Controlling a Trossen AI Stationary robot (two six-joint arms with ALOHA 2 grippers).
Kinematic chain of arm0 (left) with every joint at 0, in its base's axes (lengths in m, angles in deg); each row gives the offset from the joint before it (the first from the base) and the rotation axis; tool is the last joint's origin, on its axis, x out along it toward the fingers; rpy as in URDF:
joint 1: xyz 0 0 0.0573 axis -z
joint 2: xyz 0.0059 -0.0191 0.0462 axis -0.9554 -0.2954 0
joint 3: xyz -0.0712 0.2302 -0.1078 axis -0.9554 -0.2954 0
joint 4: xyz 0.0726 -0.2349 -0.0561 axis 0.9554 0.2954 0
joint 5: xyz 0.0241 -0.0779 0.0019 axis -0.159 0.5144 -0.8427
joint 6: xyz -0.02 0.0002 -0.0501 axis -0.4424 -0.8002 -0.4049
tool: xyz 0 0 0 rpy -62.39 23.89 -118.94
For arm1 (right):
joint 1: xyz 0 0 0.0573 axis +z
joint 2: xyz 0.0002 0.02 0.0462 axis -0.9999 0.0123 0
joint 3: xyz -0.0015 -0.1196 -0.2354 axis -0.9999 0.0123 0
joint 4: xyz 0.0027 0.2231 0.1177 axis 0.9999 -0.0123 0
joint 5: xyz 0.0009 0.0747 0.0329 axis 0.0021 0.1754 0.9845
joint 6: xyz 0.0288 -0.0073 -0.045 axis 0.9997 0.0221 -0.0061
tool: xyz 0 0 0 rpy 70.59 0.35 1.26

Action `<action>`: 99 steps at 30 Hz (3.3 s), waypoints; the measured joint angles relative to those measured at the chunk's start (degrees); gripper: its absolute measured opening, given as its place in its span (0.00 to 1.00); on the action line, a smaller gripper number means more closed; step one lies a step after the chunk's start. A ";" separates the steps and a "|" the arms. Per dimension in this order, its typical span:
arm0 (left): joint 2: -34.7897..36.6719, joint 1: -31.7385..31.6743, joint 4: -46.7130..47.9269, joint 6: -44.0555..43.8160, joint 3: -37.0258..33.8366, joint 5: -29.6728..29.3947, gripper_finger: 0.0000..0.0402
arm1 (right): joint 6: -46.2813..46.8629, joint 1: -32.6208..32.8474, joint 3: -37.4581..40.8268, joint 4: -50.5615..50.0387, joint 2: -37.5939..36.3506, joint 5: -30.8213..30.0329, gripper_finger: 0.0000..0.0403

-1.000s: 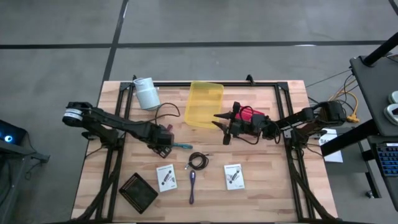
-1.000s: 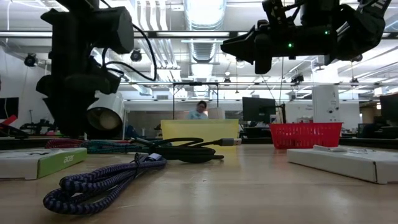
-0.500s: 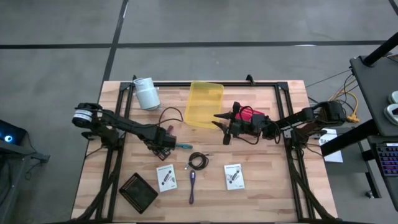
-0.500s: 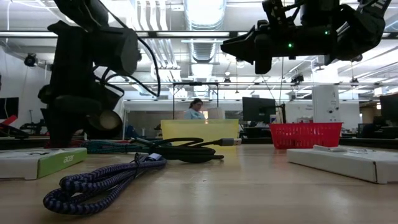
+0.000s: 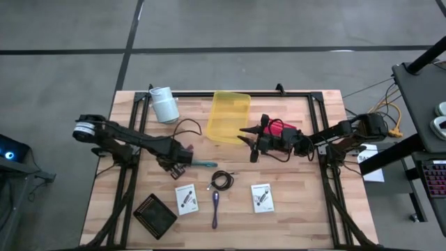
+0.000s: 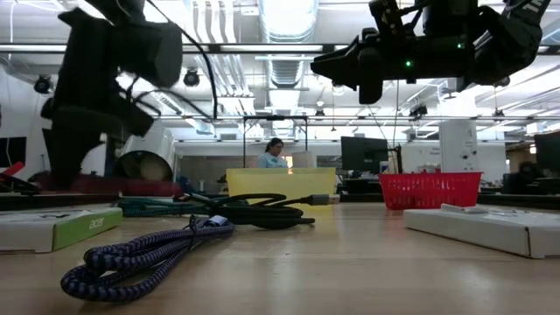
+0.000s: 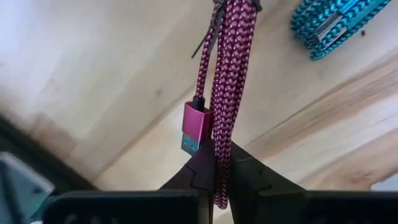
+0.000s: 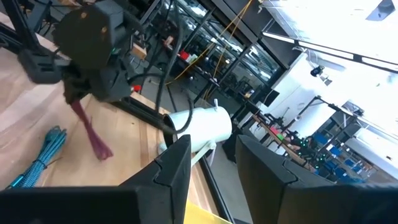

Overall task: Pick and place items into bin
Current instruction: Put the pink charger cable into the yellow bin, then put the blue charger cable into the yellow bin

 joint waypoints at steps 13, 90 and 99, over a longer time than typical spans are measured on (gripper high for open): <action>9.10 -1.20 -6.13 17.91 4.89 -21.10 0.01 | 0.47 0.00 -0.64 0.01 0.00 0.20 0.27; 2.44 -8.61 -27.56 47.51 10.40 7.35 0.20 | 2.37 -0.42 -2.89 -0.56 -0.02 -5.22 0.19; -0.29 -2.84 -27.50 52.38 6.99 5.37 0.20 | 2.43 -0.41 -2.89 -0.56 -0.02 -5.19 0.17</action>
